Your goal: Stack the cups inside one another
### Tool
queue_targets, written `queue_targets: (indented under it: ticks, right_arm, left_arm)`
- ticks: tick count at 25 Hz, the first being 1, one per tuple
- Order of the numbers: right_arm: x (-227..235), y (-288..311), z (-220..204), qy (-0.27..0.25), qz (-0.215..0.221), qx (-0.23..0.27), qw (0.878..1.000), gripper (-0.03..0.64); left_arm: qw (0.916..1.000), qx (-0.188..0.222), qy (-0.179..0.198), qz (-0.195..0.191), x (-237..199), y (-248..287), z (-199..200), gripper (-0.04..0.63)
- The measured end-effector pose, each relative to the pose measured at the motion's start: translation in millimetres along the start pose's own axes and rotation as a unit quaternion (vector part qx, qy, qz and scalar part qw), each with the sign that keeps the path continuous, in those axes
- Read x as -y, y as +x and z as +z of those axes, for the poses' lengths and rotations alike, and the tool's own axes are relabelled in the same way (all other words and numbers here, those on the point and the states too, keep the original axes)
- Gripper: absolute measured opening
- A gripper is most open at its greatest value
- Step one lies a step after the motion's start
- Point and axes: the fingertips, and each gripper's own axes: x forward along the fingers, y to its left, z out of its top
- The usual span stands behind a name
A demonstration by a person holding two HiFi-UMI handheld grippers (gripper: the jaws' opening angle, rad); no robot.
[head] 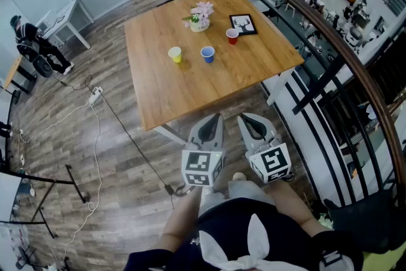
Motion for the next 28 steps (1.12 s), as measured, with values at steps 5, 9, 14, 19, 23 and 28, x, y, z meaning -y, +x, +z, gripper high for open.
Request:
queue_targets:
  ticks: [5,9,14,19,23,28]
  right_arm:
    - [24.9,-16.6,-7.6,-0.017,0.018,-0.009,1.000,0.000]
    - [45.2,-21.3,-17.9,-0.010,0.022,-0.012,1.000,0.000]
    - [65.0,-3.2,-26.8,-0.009,0.030,-0.017,0.999,0.000]
    - [96.2,32.9,-35.1,0.006,0.024,-0.021,0.999,0.000]
    - [120.2,76.1,-38.6,0.009,0.018,-0.024,1.000,0.000]
    - [146.0,138.5,-33.4,0.003,0.021,-0.032,0.999,0.001]
  left_arm:
    - [0.9999,-0.004,-0.008,0.008,22.1,18.7,-11.2,0.011]
    - [0.9997,-0.001,-0.020,0.015,28.3,32.7,-25.6,0.011]
    - [0.9986,-0.033,-0.029,0.030,16.0,58.8,-34.5,0.011]
    - [0.9985,-0.043,-0.021,0.028,-10.1,100.0,-28.3,0.011]
    - [0.9986,-0.046,-0.017,0.019,-42.6,139.2,-23.1,0.011]
    - [0.9991,-0.040,0.000,0.011,-91.5,182.1,1.7,0.011]
